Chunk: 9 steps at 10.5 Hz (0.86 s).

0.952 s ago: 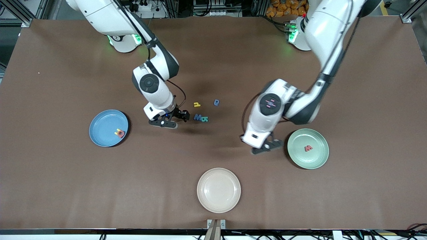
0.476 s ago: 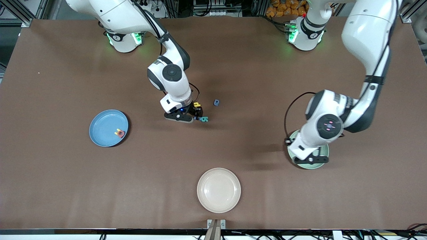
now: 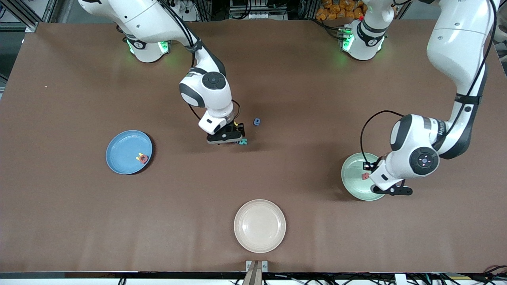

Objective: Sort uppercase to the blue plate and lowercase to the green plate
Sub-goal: 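Carry the blue m onto the green plate and open the left gripper, then lower the right gripper onto the blue M beside the teal k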

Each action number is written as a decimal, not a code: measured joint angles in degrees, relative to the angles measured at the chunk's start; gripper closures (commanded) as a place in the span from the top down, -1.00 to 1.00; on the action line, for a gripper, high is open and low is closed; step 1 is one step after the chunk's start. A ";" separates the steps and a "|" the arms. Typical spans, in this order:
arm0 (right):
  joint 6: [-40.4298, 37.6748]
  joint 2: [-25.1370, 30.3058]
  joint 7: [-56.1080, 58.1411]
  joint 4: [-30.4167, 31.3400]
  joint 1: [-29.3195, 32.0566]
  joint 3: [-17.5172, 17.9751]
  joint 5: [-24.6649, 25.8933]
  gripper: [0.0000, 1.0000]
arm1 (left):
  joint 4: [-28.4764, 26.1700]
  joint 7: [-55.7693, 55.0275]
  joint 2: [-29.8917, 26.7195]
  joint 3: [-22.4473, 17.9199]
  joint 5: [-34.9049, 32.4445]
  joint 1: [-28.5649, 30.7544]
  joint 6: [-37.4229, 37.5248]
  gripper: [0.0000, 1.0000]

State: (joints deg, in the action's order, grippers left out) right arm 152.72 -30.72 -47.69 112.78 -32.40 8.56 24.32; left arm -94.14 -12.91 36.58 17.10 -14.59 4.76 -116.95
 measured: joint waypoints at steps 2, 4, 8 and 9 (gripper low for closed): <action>0.58 -0.38 7.67 0.00 -0.74 0.07 0.19 0.76 | 0.02 0.00 0.76 0.05 0.00 -0.82 -0.06 1.00; 2.32 -0.57 14.52 0.00 -0.85 0.09 0.21 0.76 | 0.55 0.03 0.72 0.04 0.00 -0.73 -0.06 1.00; 3.39 -1.25 23.40 0.25 -0.16 -0.28 0.21 0.76 | 2.10 0.06 -1.94 0.45 0.00 -0.74 -0.10 1.00; 3.37 -1.46 24.10 0.64 0.28 -0.38 0.21 0.76 | 2.14 0.06 -3.27 0.79 0.00 -0.80 0.03 1.00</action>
State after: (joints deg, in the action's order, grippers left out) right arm 156.10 -32.18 -23.59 113.42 -32.12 8.17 24.53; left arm -92.00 -12.84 33.32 17.89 -14.60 3.96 -116.92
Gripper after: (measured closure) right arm 0.115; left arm 0.000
